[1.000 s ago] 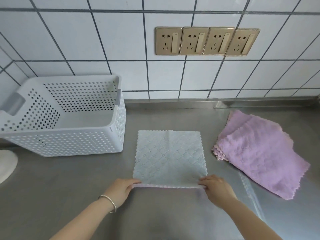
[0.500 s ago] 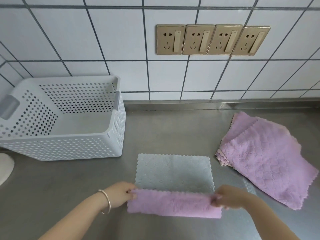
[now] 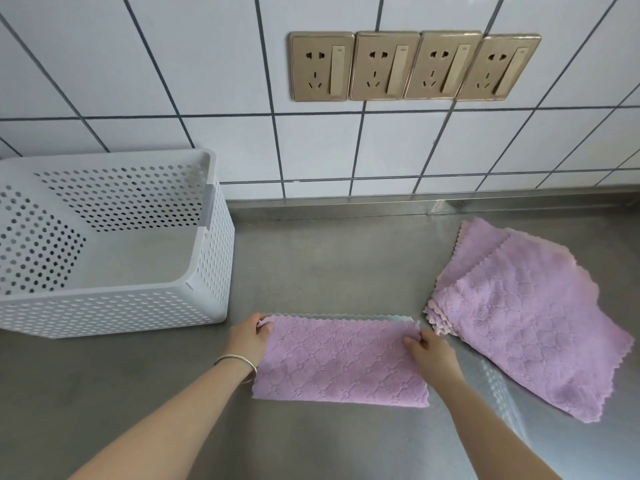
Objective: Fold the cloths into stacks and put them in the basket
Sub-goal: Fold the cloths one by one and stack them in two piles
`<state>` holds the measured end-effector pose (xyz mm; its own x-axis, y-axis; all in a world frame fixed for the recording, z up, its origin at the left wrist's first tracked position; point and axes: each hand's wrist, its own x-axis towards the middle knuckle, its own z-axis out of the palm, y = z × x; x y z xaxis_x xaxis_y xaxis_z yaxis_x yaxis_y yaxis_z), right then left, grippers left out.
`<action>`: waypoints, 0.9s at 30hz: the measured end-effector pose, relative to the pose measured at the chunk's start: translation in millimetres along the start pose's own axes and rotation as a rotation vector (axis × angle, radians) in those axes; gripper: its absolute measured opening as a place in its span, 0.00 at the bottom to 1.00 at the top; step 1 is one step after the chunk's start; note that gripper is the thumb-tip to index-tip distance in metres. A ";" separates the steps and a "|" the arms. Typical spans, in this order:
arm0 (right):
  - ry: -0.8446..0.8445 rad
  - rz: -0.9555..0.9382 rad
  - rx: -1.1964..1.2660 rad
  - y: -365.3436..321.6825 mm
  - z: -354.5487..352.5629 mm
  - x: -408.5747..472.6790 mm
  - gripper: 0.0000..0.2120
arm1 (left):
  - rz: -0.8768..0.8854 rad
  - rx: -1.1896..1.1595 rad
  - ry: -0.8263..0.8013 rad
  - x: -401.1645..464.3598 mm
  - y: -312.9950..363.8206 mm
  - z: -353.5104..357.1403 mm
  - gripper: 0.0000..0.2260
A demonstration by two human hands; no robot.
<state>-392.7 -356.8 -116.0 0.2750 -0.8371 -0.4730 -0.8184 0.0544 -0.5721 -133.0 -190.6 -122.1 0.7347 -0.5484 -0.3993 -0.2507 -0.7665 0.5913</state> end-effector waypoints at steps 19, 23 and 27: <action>0.067 0.088 -0.171 -3.8 12.7 25.1 0.10 | -0.030 0.143 -0.007 18.2 -2.8 12.4 0.09; 0.139 0.083 -0.146 -3.0 11.7 15.0 0.13 | -0.038 0.139 0.090 12.1 0.0 12.9 0.10; 0.192 0.086 -0.110 1.4 13.7 -2.5 0.21 | 0.207 0.346 0.255 1.8 -6.0 20.5 0.25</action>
<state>-387.6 -347.2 -124.8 0.1092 -0.9208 -0.3744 -0.8874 0.0795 -0.4542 -143.1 -193.8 -140.7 0.7677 -0.6348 -0.0875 -0.5715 -0.7400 0.3546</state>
